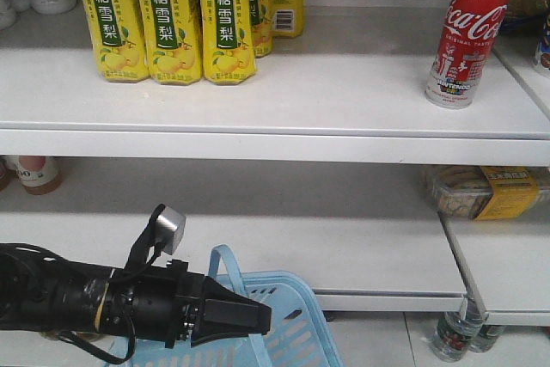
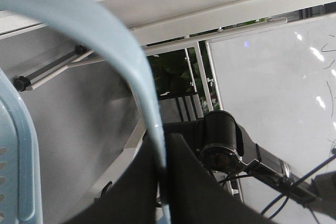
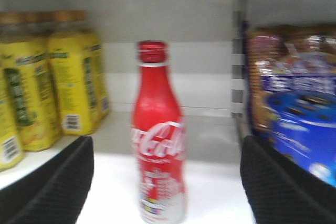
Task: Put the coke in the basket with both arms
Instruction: 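Reach the open right gripper toward the red Coca-Cola bottle, then close the right gripper on the bottle neck and lift it off the shelf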
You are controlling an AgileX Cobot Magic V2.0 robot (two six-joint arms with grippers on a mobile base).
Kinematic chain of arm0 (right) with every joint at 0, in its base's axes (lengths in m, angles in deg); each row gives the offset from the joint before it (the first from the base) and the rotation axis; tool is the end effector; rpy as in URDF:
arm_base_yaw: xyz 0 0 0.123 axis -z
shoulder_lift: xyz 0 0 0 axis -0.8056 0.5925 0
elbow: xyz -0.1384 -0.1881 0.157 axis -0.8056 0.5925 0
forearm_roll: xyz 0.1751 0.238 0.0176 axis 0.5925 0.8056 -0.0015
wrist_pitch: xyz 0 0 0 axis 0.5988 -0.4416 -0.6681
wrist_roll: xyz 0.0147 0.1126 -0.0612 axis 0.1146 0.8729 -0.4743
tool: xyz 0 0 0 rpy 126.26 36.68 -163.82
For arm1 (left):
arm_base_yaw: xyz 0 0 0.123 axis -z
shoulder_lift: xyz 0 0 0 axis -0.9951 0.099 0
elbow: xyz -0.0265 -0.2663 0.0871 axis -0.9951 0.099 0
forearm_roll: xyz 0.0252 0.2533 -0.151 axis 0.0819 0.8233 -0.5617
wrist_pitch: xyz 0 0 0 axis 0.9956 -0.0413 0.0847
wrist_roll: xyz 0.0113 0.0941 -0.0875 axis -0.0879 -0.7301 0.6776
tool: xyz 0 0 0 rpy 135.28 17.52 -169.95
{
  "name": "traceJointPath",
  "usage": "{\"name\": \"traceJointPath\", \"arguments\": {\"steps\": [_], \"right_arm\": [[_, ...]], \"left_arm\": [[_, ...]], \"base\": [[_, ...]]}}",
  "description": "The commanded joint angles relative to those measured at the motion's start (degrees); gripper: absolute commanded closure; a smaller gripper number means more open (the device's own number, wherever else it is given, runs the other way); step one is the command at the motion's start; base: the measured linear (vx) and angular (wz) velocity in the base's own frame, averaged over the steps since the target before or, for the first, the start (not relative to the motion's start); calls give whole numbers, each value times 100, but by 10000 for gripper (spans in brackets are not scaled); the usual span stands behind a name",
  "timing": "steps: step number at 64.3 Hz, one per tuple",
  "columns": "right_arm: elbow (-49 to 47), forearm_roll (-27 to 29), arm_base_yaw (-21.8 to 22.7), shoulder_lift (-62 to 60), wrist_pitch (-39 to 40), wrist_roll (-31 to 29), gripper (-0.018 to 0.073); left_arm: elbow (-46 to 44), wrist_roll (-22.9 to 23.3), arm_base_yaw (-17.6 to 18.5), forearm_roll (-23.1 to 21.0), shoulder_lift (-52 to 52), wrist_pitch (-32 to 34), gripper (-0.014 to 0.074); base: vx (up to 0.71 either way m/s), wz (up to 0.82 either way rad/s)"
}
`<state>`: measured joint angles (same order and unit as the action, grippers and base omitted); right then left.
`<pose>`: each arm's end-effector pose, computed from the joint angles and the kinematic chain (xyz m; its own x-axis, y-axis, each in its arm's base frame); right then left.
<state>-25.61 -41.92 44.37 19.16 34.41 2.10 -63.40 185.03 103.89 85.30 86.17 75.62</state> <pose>0.2482 0.0407 0.4015 0.0221 0.0037 -0.9997 -0.1615 0.9869 0.0001 0.2351 -0.2075 0.1278 -0.9829 0.0136 -0.1836 0.1816 0.2358 -0.9547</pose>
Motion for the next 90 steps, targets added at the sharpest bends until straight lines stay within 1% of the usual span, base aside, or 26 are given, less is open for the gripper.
{"name": "traceJointPath", "arguments": {"steps": [1,5,29,42,53,62,67,72,79,82,86,90], "right_arm": [[-444,-77,-344,325,426,-304,-1],[-634,-71,-446,565,430,-338,-1],[-1310,-71,-396,1446,742,-368,-1],[-1609,0,-147,1834,815,-335,-1],[-1833,49,-153,2139,948,-335,-1],[-2116,59,-166,2422,876,-329,9],[-2227,61,-160,2550,883,-308,54],[-2280,61,-160,2614,882,-308,135],[-2279,66,-160,2629,791,-308,335],[-2279,66,-160,2605,684,-308,460],[-2279,60,-167,2557,549,-315,579],[-2279,60,-167,2481,428,-315,573]], "left_arm": [[-81,-73,28,-373,-249,1077,603],[-81,-73,28,-373,-249,1077,603],[-81,-73,28,-373,-249,1077,603],[-81,-73,28,-373,-249,1077,603],[-81,-73,28,-373,-249,1077,603],[-81,-73,28,-373,-249,1077,603],[-81,-73,28,-373,-249,1077,603],[-81,-73,28,-373,-249,1070,603],[-81,-73,28,-373,-249,1065,603],[-81,-73,28,-373,-249,1065,603],[-81,-73,28,-373,-249,1058,603],[-81,-73,28,-373,-249,1053,603]], "base": [[0,0],[0,0],[0,0],[0,0],[0,0],[0,0],[0,0],[0,0],[0,0],[0,0],[0,0],[0,0]]}}
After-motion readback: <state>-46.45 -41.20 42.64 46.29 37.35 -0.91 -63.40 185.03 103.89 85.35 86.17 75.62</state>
